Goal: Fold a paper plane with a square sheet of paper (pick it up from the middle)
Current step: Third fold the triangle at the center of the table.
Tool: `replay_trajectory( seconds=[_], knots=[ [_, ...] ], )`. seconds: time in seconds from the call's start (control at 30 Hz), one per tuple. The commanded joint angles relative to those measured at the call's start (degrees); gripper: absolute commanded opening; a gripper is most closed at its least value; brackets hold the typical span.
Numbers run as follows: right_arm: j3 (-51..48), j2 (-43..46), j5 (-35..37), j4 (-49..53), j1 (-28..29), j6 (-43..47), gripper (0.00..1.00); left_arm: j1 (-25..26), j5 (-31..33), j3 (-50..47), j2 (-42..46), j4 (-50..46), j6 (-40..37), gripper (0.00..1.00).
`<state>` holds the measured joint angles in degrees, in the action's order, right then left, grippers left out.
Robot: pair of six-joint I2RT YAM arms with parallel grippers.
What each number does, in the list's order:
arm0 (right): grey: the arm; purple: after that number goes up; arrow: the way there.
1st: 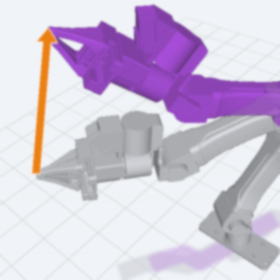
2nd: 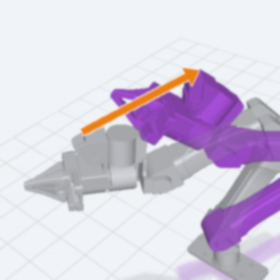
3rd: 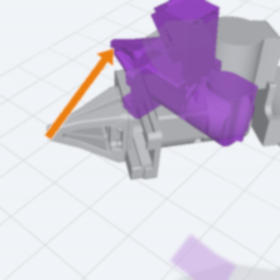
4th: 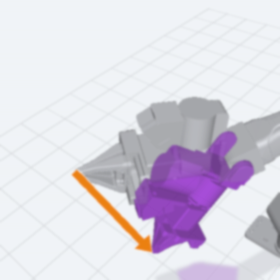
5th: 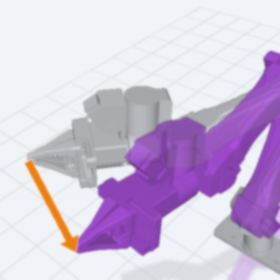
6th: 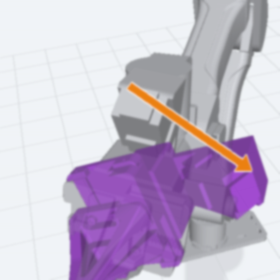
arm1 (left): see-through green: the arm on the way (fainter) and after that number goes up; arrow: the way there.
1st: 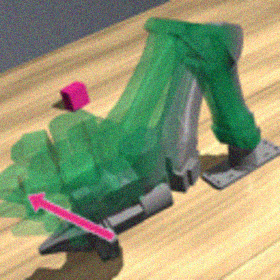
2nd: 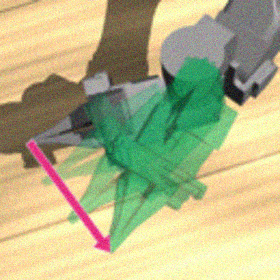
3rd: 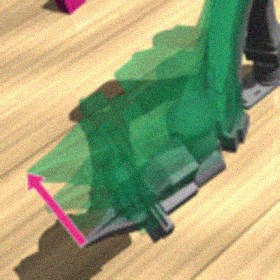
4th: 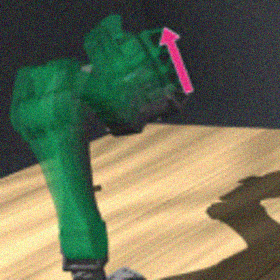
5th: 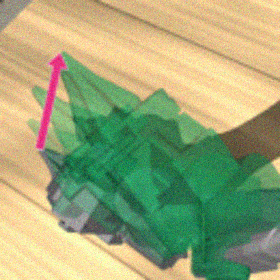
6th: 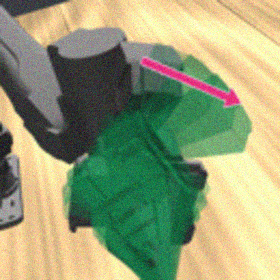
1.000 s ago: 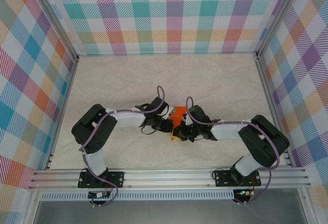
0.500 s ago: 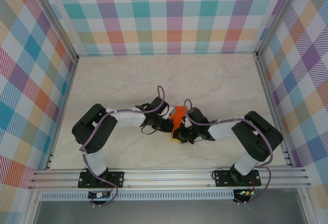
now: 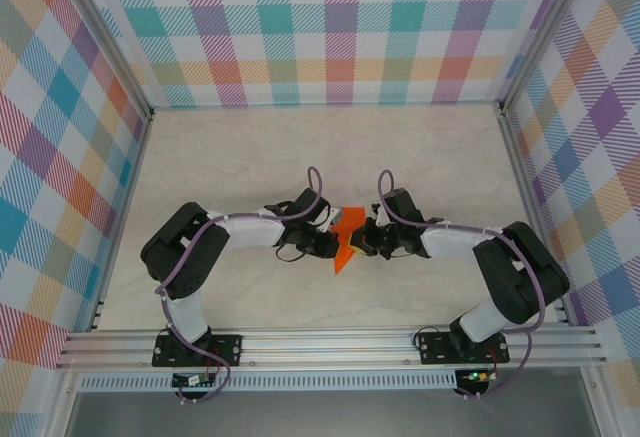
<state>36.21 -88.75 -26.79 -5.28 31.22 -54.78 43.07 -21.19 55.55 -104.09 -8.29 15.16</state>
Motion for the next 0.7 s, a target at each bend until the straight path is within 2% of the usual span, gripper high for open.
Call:
replay_trajectory(
  seconds=[0.0,0.27,0.67],
  knots=[
    [2.17,-2.36,-1.40,-0.67,0.15,1.81,0.03,-0.03,1.94,-0.27,-2.53,-4.36,-1.34,0.06],
    [0.17,-5.39,-2.21,-3.80,-0.11,1.05,0.02,-0.01,1.90,0.29,-2.69,-4.86,-1.45,0.06],
    [-1.56,0.18,-4.10,-2.24,0.94,1.53,0.03,-0.01,1.77,0.32,-2.88,-5.24,-1.68,0.06]
  ],
)
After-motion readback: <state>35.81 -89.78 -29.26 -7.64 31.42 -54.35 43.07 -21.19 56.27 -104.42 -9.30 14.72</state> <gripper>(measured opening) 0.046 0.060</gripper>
